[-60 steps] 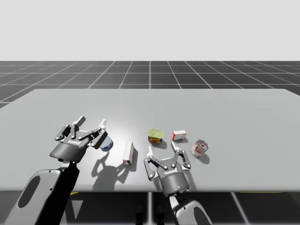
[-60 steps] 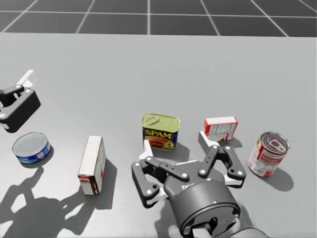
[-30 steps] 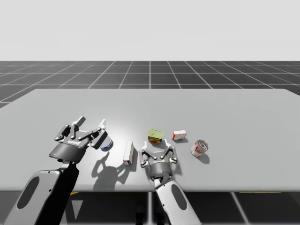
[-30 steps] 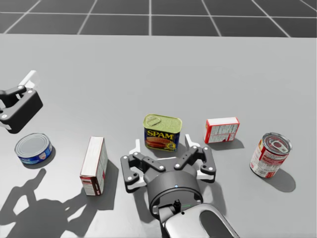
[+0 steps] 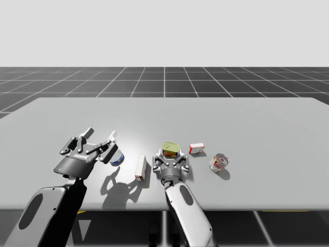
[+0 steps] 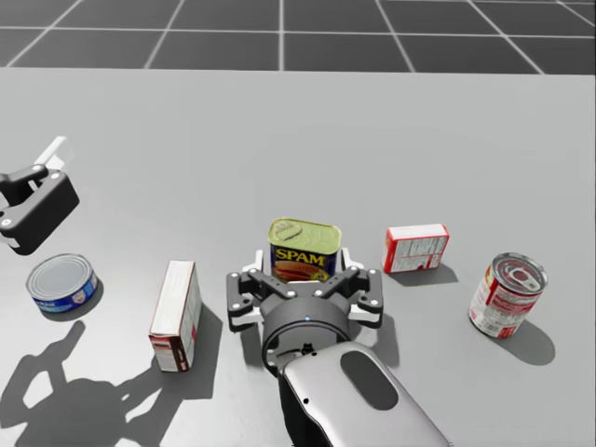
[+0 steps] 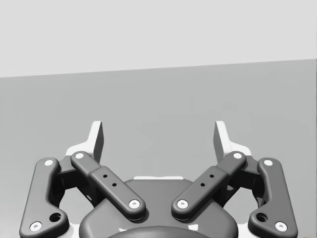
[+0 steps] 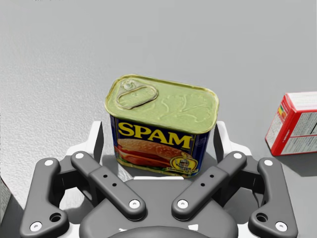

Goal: Lift the meat can off the table.

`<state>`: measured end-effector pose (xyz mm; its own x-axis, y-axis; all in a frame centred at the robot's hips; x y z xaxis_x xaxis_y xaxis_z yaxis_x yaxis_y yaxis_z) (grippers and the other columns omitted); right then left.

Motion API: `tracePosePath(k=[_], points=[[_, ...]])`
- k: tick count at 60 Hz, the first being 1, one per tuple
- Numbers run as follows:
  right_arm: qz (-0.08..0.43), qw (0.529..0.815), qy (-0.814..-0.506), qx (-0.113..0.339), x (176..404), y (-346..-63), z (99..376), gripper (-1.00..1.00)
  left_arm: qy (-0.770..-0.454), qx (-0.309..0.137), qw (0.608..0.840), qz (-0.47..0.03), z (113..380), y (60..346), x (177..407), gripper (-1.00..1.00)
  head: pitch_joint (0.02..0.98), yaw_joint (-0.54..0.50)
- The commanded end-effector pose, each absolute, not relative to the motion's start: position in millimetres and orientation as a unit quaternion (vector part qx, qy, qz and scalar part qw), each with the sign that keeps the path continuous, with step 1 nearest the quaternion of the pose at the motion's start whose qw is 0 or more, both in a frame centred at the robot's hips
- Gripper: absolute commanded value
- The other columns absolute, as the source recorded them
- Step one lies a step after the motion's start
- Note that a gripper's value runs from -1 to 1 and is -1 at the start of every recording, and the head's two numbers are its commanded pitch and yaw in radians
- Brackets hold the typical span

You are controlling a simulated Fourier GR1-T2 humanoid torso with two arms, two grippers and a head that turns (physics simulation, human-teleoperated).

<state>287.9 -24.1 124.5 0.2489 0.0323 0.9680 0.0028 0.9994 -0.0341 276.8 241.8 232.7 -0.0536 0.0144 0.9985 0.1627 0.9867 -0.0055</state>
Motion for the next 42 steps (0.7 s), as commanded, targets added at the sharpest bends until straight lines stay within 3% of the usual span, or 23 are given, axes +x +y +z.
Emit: tracePosePath(k=[1, 16, 18, 19, 20, 21, 22, 27, 42], points=[[-0.001, 0.791, -0.611, -0.016, 299.5, -21.4, 121.8, -1.0, -0.724, -0.063, 0.685, -0.054, 232.8, 241.5, 276.7, -1.0, 0.761, -0.04], [-0.009, 0.8, -0.6, -0.006, 304.7, -23.7, 117.8, -0.97, -0.723, -0.062, 0.686, -0.054, 232.2, 240.9, 276.7, -1.0, 0.761, -0.04], [-0.01, 0.804, -0.595, 0.007, 304.2, -24.8, 116.9, -0.6, -0.723, -0.062, 0.686, -0.055, 232.0, 240.6, 276.6, -1.0, 0.761, -0.05], [-0.011, 0.802, -0.597, 0.003, 304.3, -24.8, 116.5, -0.1, -0.723, -0.062, 0.686, -0.055, 232.0, 240.6, 276.7, -1.0, 0.76, -0.05], [-0.011, 0.801, -0.598, 0.001, 304.3, -25.1, 115.9, 0.18, -0.723, -0.062, 0.686, -0.055, 232.0, 240.5, 276.6, -1.0, 0.76, -0.05], [-0.011, 0.8, -0.6, -0.001, 304.1, -25.6, 114.9, 0.83, -0.723, -0.062, 0.686, -0.055, 231.9, 240.4, 276.5, -1.0, 0.758, -0.05], [-0.012, 0.801, -0.599, -0.001, 304.0, -25.8, 114.8, 0.95, -0.723, -0.062, 0.686, -0.055, 231.9, 240.4, 276.5, -1.0, 0.757, -0.05], [-0.013, 0.801, -0.599, -0.005, 303.6, -26.5, 112.8, 1.0, -0.723, -0.062, 0.686, -0.055, 231.7, 240.4, 276.7, -1.0, 0.73, -0.05], [-0.006, 0.791, -0.612, -0.018, 301.0, -25.7, 113.7, 1.0, -0.722, -0.06, 0.687, -0.055, 230.7, 240.3, 276.8, -1.0, 0.53, -0.04]])
